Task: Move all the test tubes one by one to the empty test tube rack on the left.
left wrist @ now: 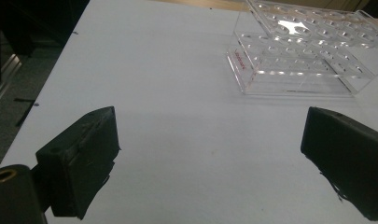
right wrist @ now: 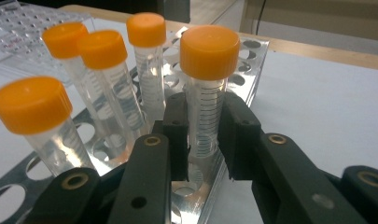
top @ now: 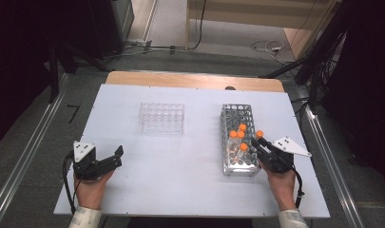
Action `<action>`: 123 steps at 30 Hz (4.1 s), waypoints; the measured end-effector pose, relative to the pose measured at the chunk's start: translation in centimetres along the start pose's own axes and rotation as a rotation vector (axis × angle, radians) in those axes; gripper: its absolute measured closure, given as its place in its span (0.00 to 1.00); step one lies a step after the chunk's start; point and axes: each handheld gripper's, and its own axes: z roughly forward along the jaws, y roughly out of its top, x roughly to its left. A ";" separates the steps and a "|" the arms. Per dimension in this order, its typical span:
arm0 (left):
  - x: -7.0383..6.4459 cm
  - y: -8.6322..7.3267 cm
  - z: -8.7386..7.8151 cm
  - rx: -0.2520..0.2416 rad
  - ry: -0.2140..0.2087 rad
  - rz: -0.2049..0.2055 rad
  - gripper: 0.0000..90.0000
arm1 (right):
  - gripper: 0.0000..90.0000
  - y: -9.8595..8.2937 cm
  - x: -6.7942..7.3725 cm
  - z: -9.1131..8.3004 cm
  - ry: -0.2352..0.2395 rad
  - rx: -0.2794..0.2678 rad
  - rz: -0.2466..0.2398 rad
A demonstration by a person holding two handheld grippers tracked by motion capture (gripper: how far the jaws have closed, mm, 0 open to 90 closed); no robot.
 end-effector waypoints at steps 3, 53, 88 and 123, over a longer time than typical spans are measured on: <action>0.0 0.0 0.0 -0.001 -0.001 0.001 0.05 | 0.79 0.4 0.1 -0.3 0.000 -0.014 -0.001; -2.7 0.4 -0.7 -0.012 -0.066 0.070 0.05 | 0.80 2.8 6.0 -8.5 0.172 -0.072 -0.090; -4.3 0.9 -1.4 -0.032 -0.181 0.109 0.09 | 0.80 4.4 17.6 4.4 0.356 0.054 -0.147; -10.5 3.8 0.3 -0.062 -0.431 0.306 0.62 | 0.80 4.5 22.9 9.9 0.424 0.113 -0.167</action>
